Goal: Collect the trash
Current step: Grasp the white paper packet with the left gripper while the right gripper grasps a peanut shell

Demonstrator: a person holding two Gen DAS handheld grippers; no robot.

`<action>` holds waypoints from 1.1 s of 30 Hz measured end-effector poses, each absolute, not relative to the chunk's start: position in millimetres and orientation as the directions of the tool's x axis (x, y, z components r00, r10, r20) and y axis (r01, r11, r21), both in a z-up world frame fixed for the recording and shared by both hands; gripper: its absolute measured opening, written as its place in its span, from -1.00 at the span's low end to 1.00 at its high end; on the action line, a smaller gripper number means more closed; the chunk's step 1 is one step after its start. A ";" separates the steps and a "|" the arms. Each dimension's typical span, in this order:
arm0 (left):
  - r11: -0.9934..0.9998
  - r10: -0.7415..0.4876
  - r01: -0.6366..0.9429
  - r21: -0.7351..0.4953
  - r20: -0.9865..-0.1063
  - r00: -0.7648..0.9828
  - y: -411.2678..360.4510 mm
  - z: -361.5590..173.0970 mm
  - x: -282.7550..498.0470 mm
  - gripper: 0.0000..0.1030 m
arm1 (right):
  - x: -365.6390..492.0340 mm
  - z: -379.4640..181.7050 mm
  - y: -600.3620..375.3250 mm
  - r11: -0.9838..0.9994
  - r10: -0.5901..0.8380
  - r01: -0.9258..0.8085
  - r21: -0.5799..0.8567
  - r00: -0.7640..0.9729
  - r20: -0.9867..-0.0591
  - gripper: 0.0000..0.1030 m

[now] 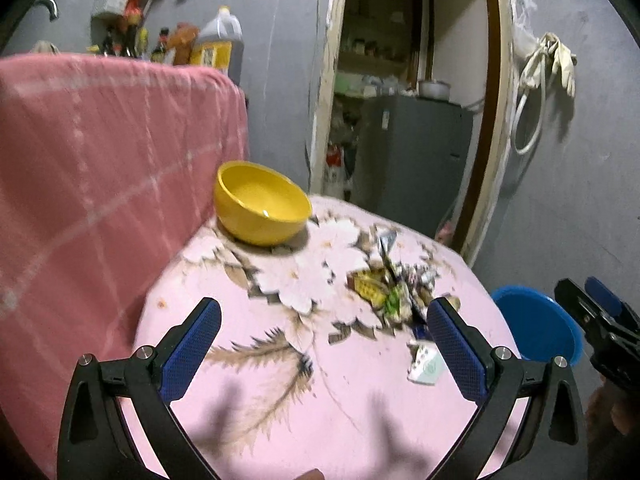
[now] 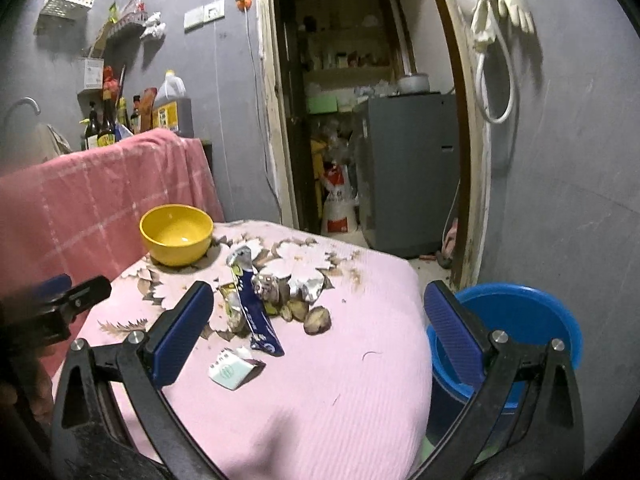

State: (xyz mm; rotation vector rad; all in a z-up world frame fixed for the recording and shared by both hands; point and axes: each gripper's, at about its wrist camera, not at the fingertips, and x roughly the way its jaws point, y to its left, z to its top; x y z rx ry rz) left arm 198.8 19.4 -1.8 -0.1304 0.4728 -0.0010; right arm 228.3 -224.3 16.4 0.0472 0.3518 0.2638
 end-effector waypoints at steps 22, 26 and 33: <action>0.956 -0.244 0.280 -0.089 -0.773 0.586 -52.5 -60.0 259.7 0.26 | 299.9 -37.4 -241.9 0.957 0.281 -0.269 0.110 0.762 -0.584 0.91; 0.948 -0.230 0.313 -0.048 -0.785 0.575 -66.8 -62.8 270.8 0.04 | 307.6 -45.8 -243.9 0.957 0.281 -0.262 0.124 0.738 -0.614 0.90; 0.946 -0.168 0.322 0.033 -0.800 0.576 -77.8 -72.4 285.5 -0.39 | 321.1 -51.8 -242.8 0.951 0.299 -0.273 0.143 0.707 -0.641 0.90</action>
